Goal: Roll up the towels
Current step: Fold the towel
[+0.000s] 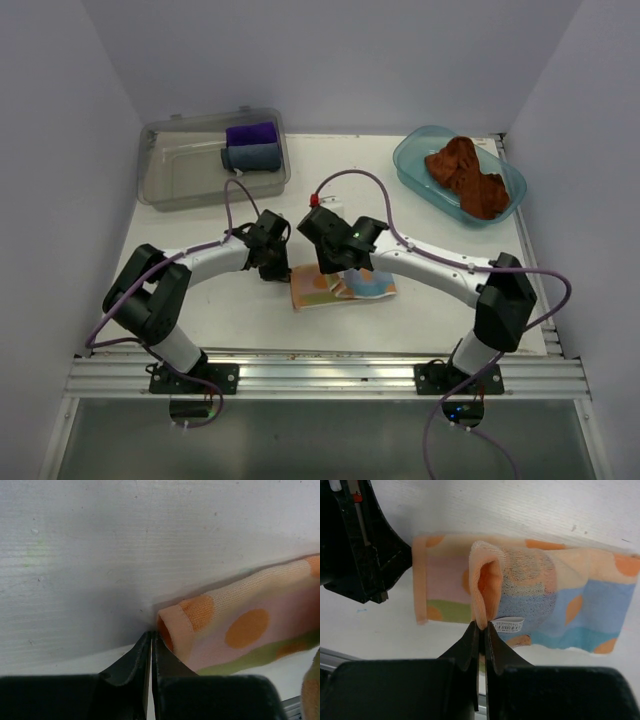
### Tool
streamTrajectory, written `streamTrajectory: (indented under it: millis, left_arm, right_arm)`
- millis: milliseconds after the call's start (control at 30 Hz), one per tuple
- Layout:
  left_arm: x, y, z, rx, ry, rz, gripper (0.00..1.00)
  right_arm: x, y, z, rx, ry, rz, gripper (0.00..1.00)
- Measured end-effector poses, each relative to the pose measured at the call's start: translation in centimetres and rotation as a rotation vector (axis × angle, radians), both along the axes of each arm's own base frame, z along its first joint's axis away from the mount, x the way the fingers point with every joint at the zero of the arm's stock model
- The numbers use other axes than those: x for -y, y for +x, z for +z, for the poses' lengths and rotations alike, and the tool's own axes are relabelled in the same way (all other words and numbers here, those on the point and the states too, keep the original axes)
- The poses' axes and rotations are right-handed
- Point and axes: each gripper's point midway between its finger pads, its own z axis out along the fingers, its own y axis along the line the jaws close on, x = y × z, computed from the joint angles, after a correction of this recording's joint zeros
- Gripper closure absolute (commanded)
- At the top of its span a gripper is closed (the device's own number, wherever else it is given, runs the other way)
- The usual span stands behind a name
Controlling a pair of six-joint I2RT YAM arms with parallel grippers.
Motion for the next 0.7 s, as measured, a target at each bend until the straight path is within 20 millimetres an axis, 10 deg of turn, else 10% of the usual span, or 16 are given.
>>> streamTrajectory:
  millis: [533, 700]
  left_arm:
    - [0.0, 0.0, 0.0, -0.017, -0.055, 0.008, 0.92]
    - [0.0, 0.0, 0.0, -0.017, -0.056, 0.009, 0.91]
  right_arm:
    - [-4.3, -0.3, -5.0, -0.086, -0.019, 0.065, 1.0]
    - [-4.9, -0.5, -5.9, -0.108, -0.014, 0.065, 0.5]
